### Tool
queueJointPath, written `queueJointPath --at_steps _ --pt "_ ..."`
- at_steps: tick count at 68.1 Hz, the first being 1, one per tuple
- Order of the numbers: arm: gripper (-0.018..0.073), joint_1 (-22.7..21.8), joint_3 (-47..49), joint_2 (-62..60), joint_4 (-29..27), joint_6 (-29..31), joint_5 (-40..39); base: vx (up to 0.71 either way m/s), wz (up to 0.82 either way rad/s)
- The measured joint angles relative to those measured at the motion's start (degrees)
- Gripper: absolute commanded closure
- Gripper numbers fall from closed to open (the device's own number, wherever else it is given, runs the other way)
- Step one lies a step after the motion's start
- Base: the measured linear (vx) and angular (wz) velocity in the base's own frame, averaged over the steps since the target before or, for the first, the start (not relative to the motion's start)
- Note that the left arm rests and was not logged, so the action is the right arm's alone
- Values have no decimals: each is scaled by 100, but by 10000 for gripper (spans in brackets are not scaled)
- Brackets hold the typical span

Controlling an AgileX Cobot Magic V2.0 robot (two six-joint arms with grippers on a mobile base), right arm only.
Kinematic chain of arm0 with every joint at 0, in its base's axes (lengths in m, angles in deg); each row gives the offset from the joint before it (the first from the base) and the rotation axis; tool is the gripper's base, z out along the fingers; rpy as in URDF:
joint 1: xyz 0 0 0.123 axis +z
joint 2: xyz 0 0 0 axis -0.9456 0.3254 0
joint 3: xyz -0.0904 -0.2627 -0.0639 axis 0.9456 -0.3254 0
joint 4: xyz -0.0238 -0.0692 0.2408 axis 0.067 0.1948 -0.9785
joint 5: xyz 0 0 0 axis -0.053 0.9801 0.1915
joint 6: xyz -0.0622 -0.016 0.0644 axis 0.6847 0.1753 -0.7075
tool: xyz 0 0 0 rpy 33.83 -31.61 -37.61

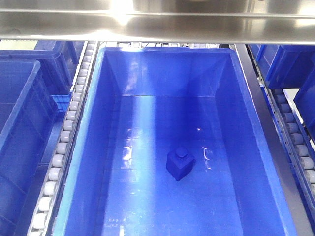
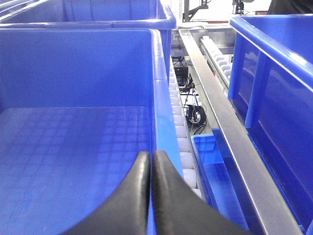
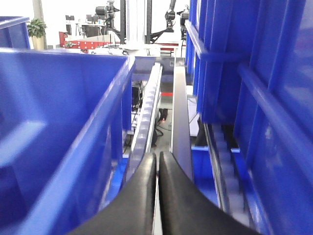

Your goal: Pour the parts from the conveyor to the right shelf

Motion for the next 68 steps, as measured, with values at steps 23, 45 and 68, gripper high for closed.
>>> queueJointPath --at_steps 23,45,68 --pt "569 -19 -389 -40 0 0 -607 0 0" --pt "569 -24 -389 -40 0 0 -204 0 0" --pt "569 -24 -389 -40 0 0 98 0 0"
